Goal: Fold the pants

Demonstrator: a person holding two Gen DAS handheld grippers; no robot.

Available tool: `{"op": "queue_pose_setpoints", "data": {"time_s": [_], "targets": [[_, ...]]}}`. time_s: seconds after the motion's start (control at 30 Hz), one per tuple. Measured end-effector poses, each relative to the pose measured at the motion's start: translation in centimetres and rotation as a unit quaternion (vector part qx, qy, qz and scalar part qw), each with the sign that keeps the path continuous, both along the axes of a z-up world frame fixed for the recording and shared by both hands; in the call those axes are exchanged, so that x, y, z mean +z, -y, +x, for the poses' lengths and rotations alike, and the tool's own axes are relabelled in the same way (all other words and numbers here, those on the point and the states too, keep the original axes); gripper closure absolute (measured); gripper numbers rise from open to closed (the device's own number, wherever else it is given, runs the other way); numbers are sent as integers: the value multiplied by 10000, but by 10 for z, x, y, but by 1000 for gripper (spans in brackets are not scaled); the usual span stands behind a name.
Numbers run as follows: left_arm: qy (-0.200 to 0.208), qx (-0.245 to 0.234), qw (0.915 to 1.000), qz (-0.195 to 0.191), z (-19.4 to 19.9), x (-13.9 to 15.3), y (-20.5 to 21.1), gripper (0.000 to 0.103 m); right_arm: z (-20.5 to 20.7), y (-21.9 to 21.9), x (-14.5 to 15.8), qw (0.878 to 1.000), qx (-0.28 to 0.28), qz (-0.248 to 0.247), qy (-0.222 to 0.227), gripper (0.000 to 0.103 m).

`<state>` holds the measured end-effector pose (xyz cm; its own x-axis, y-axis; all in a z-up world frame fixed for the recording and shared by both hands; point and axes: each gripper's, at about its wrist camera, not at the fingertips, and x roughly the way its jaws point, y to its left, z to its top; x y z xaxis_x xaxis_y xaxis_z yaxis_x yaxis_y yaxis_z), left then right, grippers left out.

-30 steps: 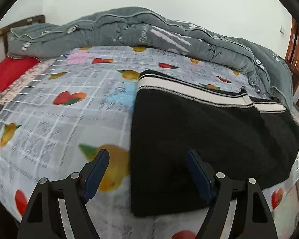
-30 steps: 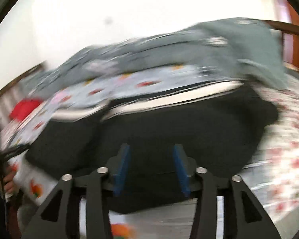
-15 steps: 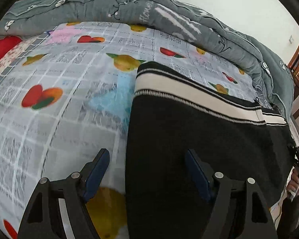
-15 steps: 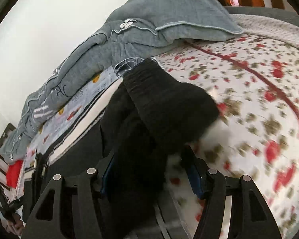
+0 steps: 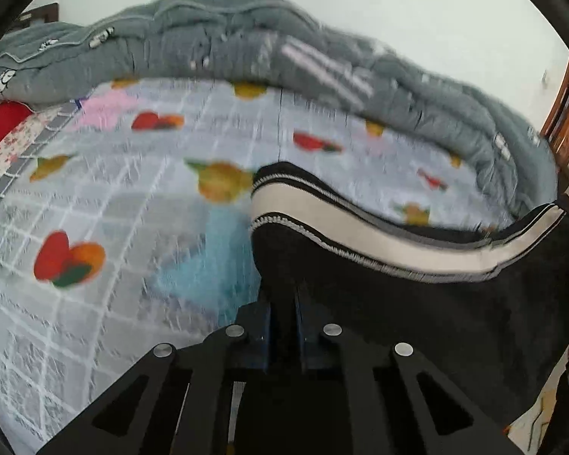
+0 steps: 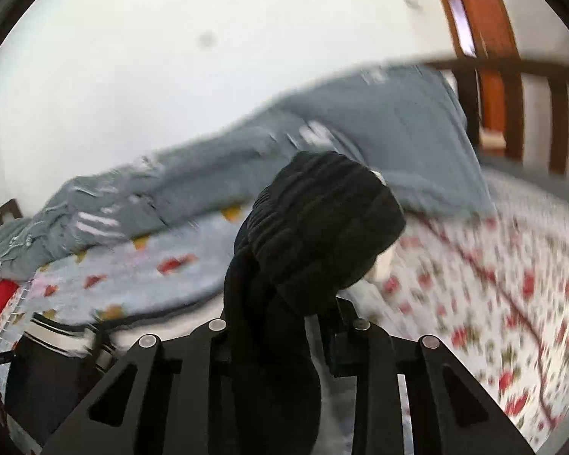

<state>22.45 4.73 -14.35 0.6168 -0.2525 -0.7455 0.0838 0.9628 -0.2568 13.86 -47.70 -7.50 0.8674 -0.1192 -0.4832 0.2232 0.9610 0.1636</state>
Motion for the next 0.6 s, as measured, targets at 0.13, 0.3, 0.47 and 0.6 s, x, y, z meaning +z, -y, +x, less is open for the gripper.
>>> {"op": "queue_pose_setpoints", "data": {"time_s": [0.13,0.3,0.47,0.6], "targets": [[257,192,9995,-47,2,13,-28,93,10,-49,45,9983,389,-178,387,76],[176,595,9980,85,7,16,-98,93,17,-99,59,9943,866,-48,614,77],[-64,937,9955,159,13,5,-152,92,48,-107,-12,9968,782,40,-184,77],[-257,744,9969,20,18,-17,-158,88,70,-75,-94,9912,220,-11,-1302,71]]}}
